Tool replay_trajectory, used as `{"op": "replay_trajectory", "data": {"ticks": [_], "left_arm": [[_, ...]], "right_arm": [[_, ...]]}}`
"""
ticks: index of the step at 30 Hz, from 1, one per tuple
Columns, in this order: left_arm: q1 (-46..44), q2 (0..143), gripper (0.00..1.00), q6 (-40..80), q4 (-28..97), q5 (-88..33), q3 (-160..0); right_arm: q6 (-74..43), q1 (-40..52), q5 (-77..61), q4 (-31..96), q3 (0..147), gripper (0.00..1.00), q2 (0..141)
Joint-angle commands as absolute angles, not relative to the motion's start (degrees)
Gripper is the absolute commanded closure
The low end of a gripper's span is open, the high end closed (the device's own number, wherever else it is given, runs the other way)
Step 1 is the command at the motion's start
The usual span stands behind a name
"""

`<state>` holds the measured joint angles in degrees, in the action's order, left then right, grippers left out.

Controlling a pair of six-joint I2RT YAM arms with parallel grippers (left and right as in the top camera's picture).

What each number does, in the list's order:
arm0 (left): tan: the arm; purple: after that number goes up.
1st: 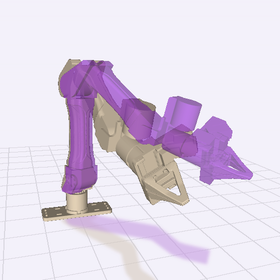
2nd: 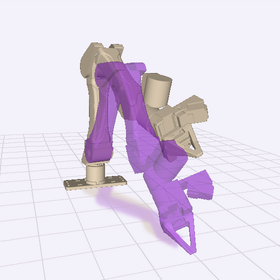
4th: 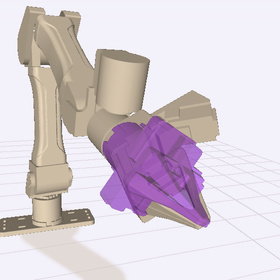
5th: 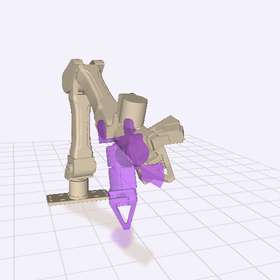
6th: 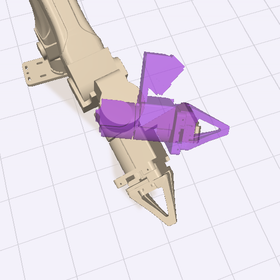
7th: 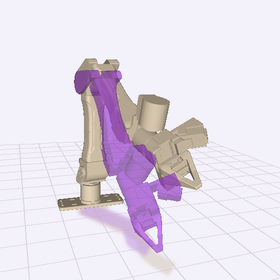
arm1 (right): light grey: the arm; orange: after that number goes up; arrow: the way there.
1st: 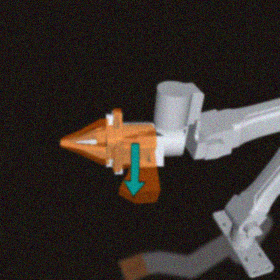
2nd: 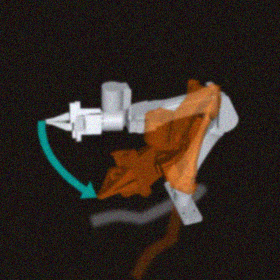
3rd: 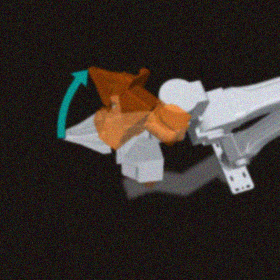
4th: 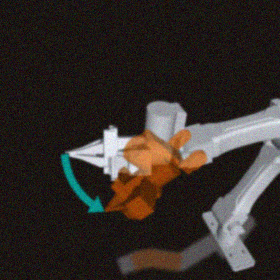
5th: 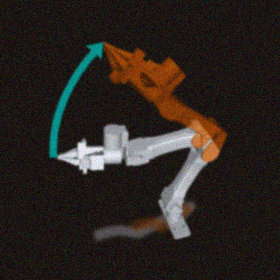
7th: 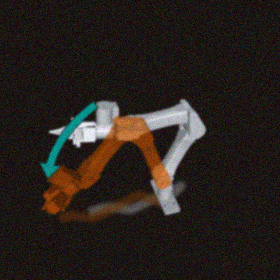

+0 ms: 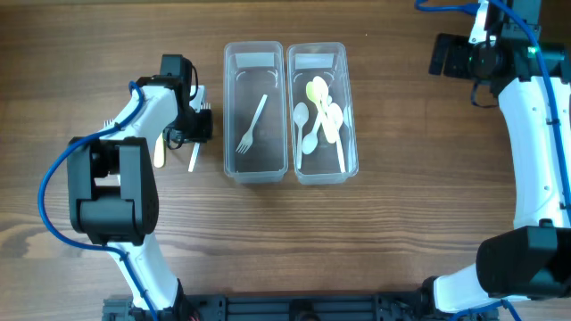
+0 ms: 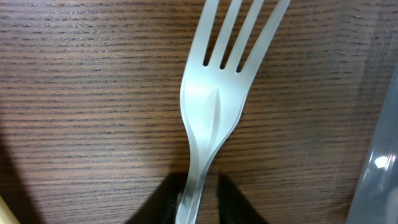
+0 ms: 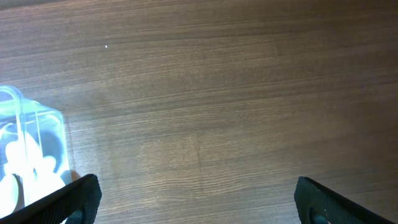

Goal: Pack container
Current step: 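Return the left gripper to the forks and grasp another white fork, then place the white fork into the left container and open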

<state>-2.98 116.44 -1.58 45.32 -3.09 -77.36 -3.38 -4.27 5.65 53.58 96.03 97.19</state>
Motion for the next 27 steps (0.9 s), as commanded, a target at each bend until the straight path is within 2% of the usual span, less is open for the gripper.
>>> {"op": "replay_trajectory", "data": {"ticks": [1,3,6,18,27], "left_arm": [[-2.7,117.9,0.87,-2.5,45.4,-4.1,-76.8],[-2.7,117.9,0.93,-2.5,45.8,-4.1,-76.8],[-2.7,117.3,0.96,-2.5,46.1,-4.0,-76.9],[-2.7,105.2,0.96,3.2,52.0,1.1,-84.3],[-6.7,93.6,0.96,10.6,54.3,-6.5,-85.2]], "right_arm": [[-3.0,-4.1,6.5,53.4,96.1,0.0,97.7],[-3.0,-4.1,6.5,53.4,96.1,0.0,97.7],[-3.0,-4.1,6.4,53.4,96.1,0.0,97.7],[-3.0,-4.1,6.5,53.4,96.1,0.0,97.7],[-3.0,-4.1,6.5,53.4,96.1,0.0,97.6]]}}
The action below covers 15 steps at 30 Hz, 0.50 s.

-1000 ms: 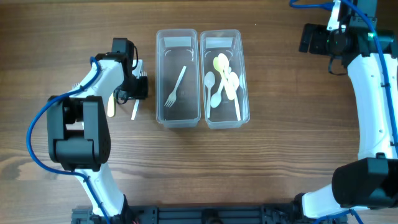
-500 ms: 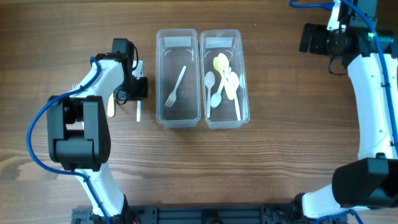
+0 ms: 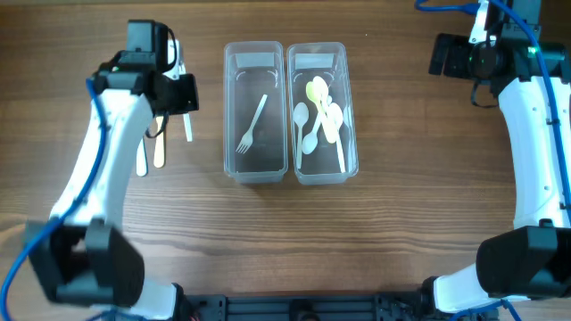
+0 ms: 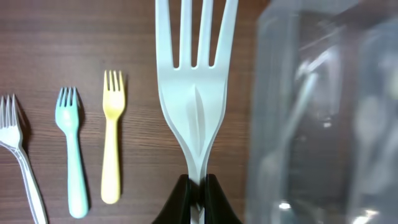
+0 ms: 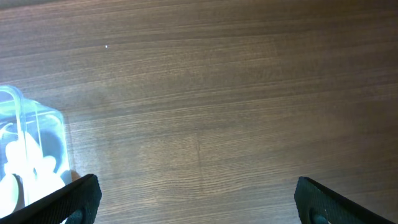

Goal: Pack container
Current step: 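Place the white fork into the left container and open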

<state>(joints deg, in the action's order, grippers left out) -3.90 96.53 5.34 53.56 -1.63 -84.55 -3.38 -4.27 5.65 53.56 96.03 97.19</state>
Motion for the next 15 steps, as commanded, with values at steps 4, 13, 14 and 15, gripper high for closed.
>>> {"op": "replay_trajectory", "data": {"ticks": [4,13,14,15], "left_arm": [[-10.4,93.7,0.96,12.7,55.0,-8.0,-85.2],[-18.9,100.4,0.92,13.0,53.0,-7.9,-85.2],[-19.3,101.2,0.91,13.0,52.8,-7.9,-85.2],[-19.7,102.4,0.9,13.0,52.5,-7.9,-85.2]], "right_arm": [[-3.0,-4.1,6.4,53.4,96.1,0.0,97.6],[-3.0,-4.1,6.4,53.4,96.1,0.0,97.7],[-3.0,-4.1,6.5,53.4,96.1,0.0,97.7],[-3.0,-4.1,6.4,53.4,96.1,0.0,97.7]]}}
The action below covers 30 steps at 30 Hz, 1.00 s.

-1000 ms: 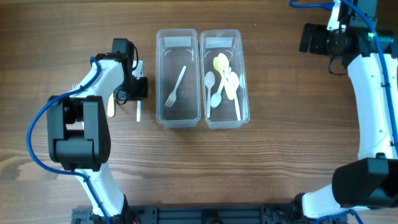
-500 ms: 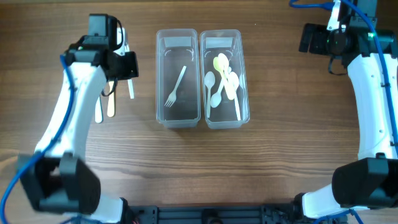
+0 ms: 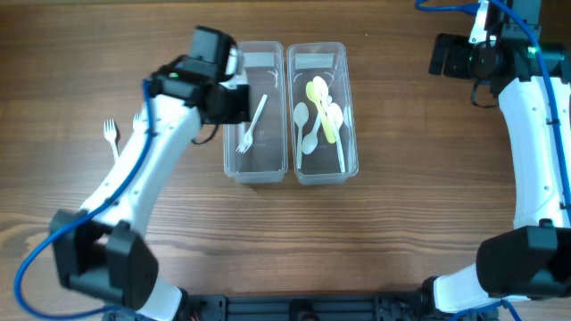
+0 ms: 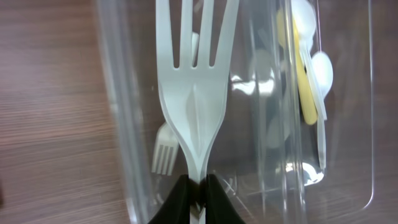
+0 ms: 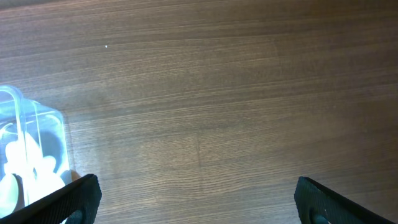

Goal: Pack container
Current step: 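Place the white fork into the left container and open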

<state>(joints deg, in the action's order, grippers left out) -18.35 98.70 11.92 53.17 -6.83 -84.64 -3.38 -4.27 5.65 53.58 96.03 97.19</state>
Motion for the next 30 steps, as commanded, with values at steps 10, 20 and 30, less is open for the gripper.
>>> {"op": "replay_trajectory", "data": {"ticks": [10,20,30], "left_arm": [[-20.0,104.0,0.42,12.4,51.4,-7.8,-86.5],[-15.9,94.1,0.35,12.3,59.2,11.3,-89.9],[-3.8,93.6,0.38,12.3,67.9,14.6,-89.8]], "right_arm": [[-3.0,-4.1,6.5,53.4,96.1,0.0,97.7],[-3.0,-4.1,6.5,53.4,96.1,0.0,97.6],[-3.0,-4.1,6.4,53.4,96.1,0.0,97.7]]}}
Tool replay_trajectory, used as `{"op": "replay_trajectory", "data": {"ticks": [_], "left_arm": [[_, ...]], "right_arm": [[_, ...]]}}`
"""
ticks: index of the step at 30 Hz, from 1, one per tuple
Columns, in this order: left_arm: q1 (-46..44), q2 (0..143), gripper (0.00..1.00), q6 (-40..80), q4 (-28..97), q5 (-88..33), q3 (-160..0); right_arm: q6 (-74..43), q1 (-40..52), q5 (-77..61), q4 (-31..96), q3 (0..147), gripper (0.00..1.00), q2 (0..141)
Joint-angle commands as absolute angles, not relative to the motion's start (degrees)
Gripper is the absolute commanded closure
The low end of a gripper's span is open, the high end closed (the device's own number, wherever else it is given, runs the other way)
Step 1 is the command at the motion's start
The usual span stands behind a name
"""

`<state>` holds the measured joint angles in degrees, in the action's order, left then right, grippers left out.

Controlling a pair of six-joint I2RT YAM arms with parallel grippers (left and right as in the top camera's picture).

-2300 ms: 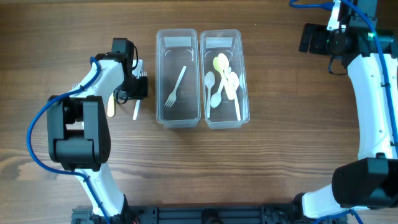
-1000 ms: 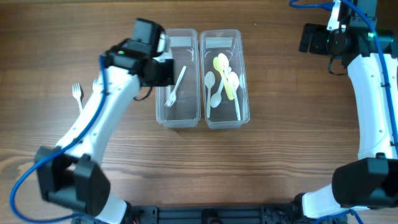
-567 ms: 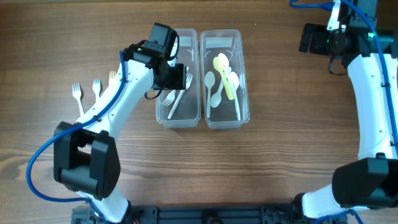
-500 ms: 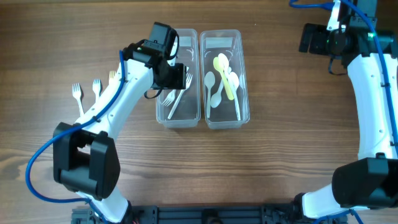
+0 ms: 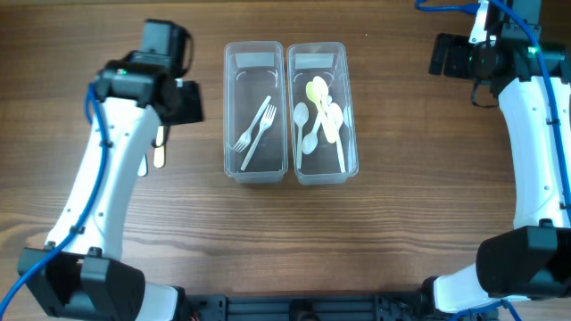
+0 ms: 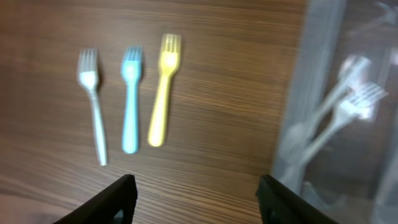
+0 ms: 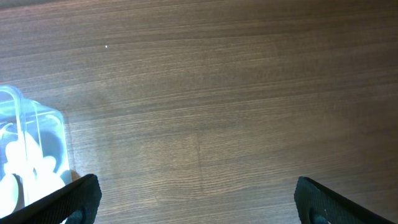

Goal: Pack container
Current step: 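Place the white fork into the left container and open, then grasp the yellow fork with the left gripper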

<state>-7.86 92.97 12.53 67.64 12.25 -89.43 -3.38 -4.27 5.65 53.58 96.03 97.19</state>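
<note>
Two clear containers stand side by side. The left container point(image 5: 227, 107) holds two white forks point(image 5: 259, 125), also visible through its wall point(image 6: 339, 112). The right container point(image 5: 349, 107) holds several white and yellow spoons point(image 5: 319, 116). My left gripper point(image 6: 199, 205) is open and empty, over the table just left of the left container point(image 5: 183, 102). Three forks lie ahead of it in a row: clear point(image 6: 93, 106), blue point(image 6: 129, 102) and yellow point(image 6: 160, 93). My right gripper point(image 7: 198, 205) is open and empty at the far right back.
In the overhead view the left arm point(image 5: 107, 169) hides most of the loose forks; only the yellow fork point(image 5: 159, 156) shows clearly. A corner of the spoon container point(image 7: 31, 149) sits at the left edge of the right wrist view. Bare wood lies under the right gripper.
My left gripper was shut on a white fork over the left container. Now it is open and left of the container, and that fork lies inside beside the first one.
My left gripper was shut on a white fork lying on the table left of the containers. Then it held the fork raised above the row of loose forks, then over the left container. That container now holds two forks. The right arm stayed still.
</note>
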Motion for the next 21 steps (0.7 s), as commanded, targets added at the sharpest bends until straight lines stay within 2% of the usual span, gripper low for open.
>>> {"op": "replay_trajectory", "data": {"ticks": [1,10,17,19,21], "left_arm": [[-2.6,93.7,0.4,12.2,67.8,14.6,-89.6],[4.0,93.8,0.41,7.6,59.6,7.6,-81.3],[4.4,93.8,0.28,2.7,47.7,7.3,-71.4],[4.4,93.8,0.28,2.1,45.5,7.2,-69.5],[4.4,93.9,0.34,1.6,43.4,7.0,-67.7]], "right_arm": [[-3.0,-4.1,6.5,53.4,96.1,0.0,97.6],[-3.0,-4.1,6.4,53.4,96.1,0.0,97.7],[-3.0,-4.1,6.4,53.4,96.1,0.0,97.7],[-3.0,-4.1,6.4,53.4,96.1,0.0,97.6],[-3.0,-4.1,6.4,53.4,96.1,0.0,97.6]]}}
